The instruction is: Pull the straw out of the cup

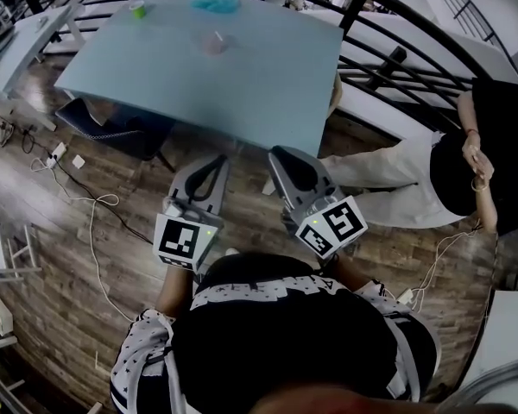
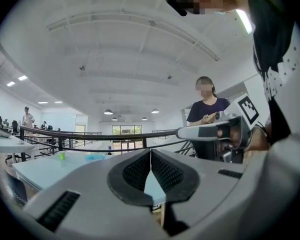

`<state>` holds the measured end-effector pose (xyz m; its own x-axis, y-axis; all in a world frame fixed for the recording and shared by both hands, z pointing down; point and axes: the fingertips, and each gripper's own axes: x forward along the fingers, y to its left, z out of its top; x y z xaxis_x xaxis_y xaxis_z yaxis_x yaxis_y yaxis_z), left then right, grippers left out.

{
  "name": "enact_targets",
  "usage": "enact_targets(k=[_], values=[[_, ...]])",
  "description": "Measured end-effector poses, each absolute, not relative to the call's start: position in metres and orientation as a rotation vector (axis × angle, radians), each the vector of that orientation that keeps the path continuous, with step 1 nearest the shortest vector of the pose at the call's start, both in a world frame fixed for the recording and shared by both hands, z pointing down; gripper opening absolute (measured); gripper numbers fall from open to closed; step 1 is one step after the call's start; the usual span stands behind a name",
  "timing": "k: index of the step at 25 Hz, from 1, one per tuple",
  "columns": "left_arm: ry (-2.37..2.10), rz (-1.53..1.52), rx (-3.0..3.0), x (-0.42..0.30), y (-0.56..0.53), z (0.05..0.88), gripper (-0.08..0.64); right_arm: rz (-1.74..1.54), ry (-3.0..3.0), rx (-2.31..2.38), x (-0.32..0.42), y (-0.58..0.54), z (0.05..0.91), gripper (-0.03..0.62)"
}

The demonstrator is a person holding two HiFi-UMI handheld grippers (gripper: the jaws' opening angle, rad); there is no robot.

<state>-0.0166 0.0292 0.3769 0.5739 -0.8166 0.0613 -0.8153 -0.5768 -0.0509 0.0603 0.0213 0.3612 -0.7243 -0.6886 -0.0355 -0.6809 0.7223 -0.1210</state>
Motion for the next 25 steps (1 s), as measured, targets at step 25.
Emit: enact_targets(k=[25], values=[[1.655,-0.103,-2.674,-0.093,0.004,0.381,0.014,-0.145,2.898,-1.012,0.0,-0.023,0.364,0.031]])
